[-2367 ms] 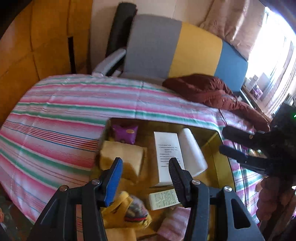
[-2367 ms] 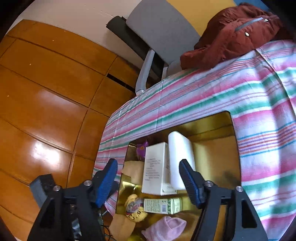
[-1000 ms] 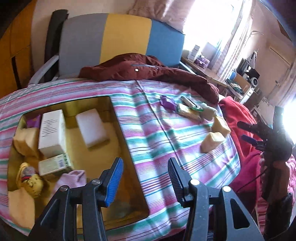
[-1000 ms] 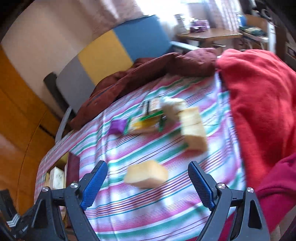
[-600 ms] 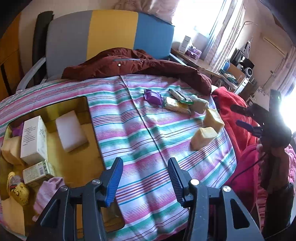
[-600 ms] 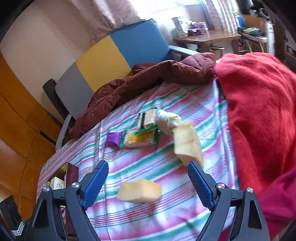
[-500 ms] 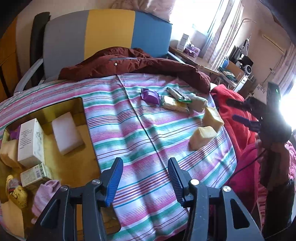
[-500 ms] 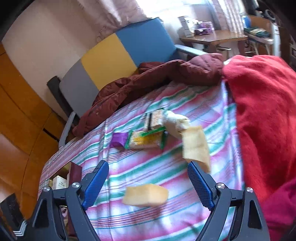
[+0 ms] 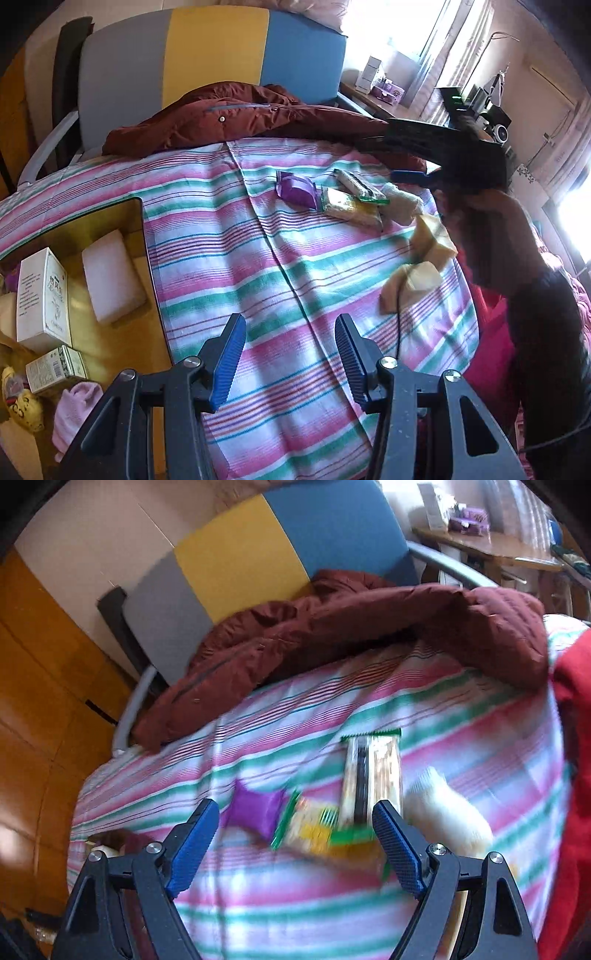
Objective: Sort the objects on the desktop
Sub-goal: 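Move both grippers back over the remaining items, then grasp the cracker packet with the right gripper while the left gripper grasps the purple packet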
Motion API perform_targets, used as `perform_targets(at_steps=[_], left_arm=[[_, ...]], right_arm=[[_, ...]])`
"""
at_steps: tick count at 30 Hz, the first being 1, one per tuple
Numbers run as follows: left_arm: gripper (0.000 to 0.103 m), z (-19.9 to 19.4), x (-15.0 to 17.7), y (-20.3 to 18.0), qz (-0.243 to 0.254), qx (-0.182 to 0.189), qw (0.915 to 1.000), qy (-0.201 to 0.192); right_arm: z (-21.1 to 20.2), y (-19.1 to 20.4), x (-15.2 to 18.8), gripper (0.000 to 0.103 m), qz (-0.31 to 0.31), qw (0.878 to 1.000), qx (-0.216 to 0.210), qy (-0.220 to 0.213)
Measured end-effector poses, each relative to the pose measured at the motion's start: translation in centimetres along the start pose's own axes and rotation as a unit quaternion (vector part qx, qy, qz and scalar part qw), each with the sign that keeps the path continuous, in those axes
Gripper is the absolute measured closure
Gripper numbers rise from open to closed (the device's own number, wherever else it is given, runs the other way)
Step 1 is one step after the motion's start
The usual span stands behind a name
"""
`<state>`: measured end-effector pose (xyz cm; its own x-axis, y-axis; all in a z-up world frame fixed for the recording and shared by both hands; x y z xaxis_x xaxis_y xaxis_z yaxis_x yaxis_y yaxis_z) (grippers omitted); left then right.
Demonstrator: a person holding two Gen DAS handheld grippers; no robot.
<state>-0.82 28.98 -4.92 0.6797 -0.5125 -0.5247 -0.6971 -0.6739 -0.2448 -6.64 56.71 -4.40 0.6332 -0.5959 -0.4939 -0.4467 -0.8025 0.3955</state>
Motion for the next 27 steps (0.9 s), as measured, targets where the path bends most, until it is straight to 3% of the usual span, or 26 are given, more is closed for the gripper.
perform_targets(at_steps=[3, 7, 15, 16, 19, 22, 27], left_arm=[[0.053, 0.6, -0.4, 0.3, -0.006, -0.003, 1.0000, 0.004], [0.053, 1.4, -1.1, 0.6, -0.006, -0.010, 0.9999, 0.008], [0.053, 3.2, -3.7, 0.9, -0.019, -0.030, 0.9993, 0.011], [0.053, 3.4, -4.1, 0.9, -0.022, -0.032, 0.9992, 0.012], [0.053, 3.9, -5.5, 0.5, -0.030, -0.027, 0.9992, 0.010], [0.053, 4.8, -6.7, 0.0, -0.030, -0.034, 0.9989, 0.011], [0.053, 7.2, -8.3, -0.6, -0.034, -0.042, 0.9982, 0.028]], right_arm=[[2.5, -1.5, -1.4, 0.017, 0.011, 0.999, 0.034, 0.007], [4.7, -3.6, -2.0, 0.017, 0.024, 0.999, 0.042, 0.023], [6.2, -2.9, -1.6, 0.019, -0.048, 0.996, 0.055, 0.060], [6.5, -2.5, -1.5, 0.023, -0.067, 0.993, 0.066, 0.067], [7.4, -2.3, -1.2, 0.055, -0.094, 0.989, 0.083, 0.081], [7.2, -1.9, -1.1, 0.056, -0.109, 0.987, 0.082, 0.081], [5.3, -1.5, -2.2, 0.056, -0.099, 0.993, 0.056, 0.041]])
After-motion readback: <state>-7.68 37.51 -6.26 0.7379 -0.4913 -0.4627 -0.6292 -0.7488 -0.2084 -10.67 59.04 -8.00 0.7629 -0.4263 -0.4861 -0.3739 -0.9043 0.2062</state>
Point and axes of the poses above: each gripper's, at about its wrist camera, not at the fingertips, and z roughly the way its jaws point, y to its left, x to its underside, the point moved 3 cm from there along z, roughly the way its jaws point
